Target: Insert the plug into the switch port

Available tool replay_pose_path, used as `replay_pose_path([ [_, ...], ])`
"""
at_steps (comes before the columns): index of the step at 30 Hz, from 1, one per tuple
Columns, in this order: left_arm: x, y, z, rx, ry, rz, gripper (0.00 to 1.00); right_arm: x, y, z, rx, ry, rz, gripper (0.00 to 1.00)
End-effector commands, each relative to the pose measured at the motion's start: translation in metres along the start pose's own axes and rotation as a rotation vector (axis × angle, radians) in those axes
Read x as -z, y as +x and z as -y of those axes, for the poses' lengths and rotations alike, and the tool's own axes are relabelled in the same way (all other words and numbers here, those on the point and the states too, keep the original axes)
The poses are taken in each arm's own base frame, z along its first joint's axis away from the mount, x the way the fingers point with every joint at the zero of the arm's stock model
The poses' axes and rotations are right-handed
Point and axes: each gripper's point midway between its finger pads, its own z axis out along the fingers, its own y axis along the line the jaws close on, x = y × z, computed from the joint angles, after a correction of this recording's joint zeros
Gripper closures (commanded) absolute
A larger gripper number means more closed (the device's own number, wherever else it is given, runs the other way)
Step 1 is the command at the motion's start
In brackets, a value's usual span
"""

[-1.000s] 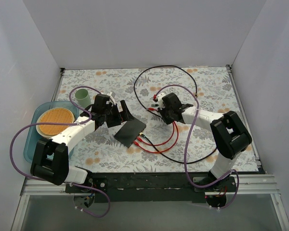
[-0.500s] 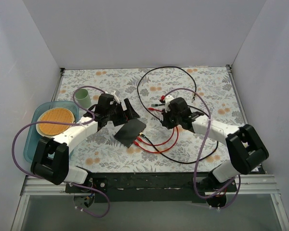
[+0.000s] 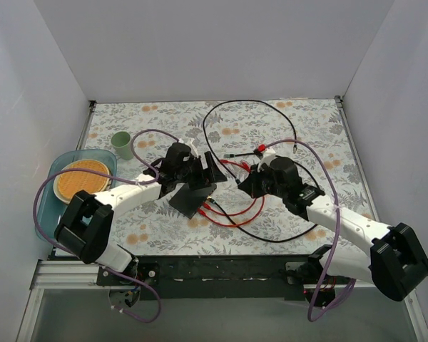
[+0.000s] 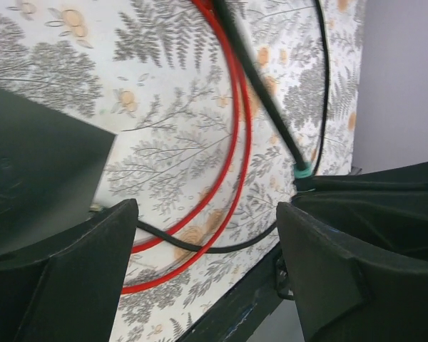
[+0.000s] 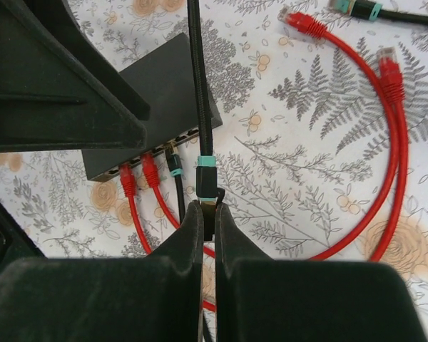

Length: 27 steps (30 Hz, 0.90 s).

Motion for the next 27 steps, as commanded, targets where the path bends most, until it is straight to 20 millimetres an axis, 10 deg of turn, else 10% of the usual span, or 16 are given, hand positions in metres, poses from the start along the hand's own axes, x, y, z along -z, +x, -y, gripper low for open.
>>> replay_pose_path([
  [1, 0.009, -0.014, 0.059, -0.062, 0.176, 0.062, 0.23, 0.008, -0.01, -0.011, -0.049, -0.03, 0.075, 0.99],
  [9, -0.022, 0.0, 0.068, -0.065, 0.17, 0.012, 0.38, 0.014, -0.003, -0.033, -0.013, -0.073, 0.08, 0.99],
  [15, -0.038, 0.013, 0.067, -0.05, 0.175, -0.049, 0.96, 0.016, 0.005, -0.055, 0.008, -0.147, 0.057, 0.99],
  [18, -0.033, 0.016, 0.073, -0.059, 0.209, -0.063, 1.0, 0.022, 0.005, -0.073, 0.058, -0.246, 0.07, 0.97],
  [24, -0.02, 0.025, 0.092, -0.139, 0.313, -0.129, 1.0, 0.037, -0.019, -0.072, 0.183, -0.217, 0.147, 0.33],
  [27, -0.013, 0.037, 0.102, -0.195, 0.406, -0.194, 1.0, 0.043, -0.03, -0.067, 0.248, -0.174, 0.158, 0.25],
])
